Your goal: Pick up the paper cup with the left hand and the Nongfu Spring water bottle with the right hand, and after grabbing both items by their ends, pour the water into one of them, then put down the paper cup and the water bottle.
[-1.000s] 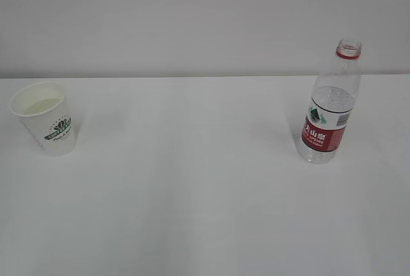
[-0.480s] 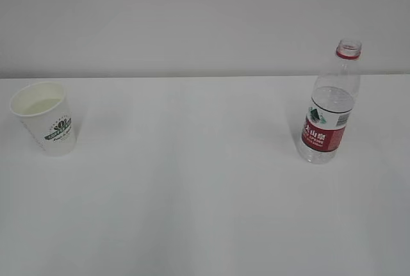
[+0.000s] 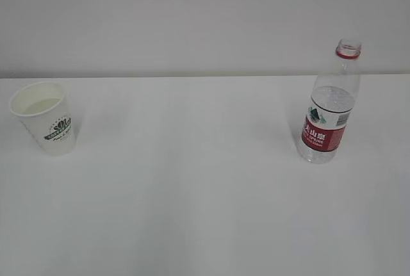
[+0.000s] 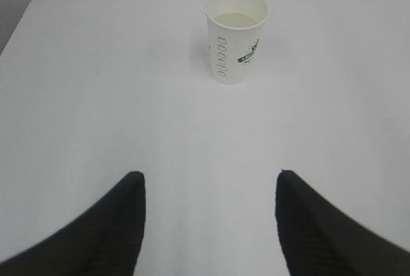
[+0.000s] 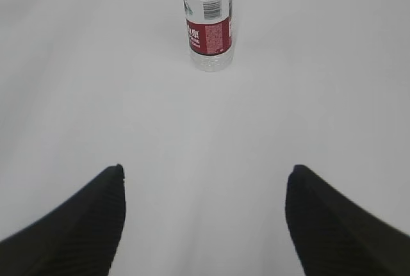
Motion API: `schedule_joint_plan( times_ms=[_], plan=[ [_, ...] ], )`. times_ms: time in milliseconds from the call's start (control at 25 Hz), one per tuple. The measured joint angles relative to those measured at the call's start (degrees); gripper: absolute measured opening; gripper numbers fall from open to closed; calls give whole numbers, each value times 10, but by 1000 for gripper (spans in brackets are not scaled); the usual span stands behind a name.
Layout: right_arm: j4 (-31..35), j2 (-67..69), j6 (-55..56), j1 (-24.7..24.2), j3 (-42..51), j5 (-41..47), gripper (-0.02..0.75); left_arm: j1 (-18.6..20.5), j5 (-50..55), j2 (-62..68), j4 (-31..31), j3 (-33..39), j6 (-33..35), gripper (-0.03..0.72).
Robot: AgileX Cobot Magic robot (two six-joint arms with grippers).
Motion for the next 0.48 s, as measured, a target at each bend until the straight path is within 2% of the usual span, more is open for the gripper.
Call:
schedule_joint_plan(
  times_ms=[280,480],
  plan=[
    [0,0,0,0,0,0,587,0,0,0,-2,0,0,465],
    [0,0,0,0,0,0,587,0,0,0,-9,1,46,465]
  ],
)
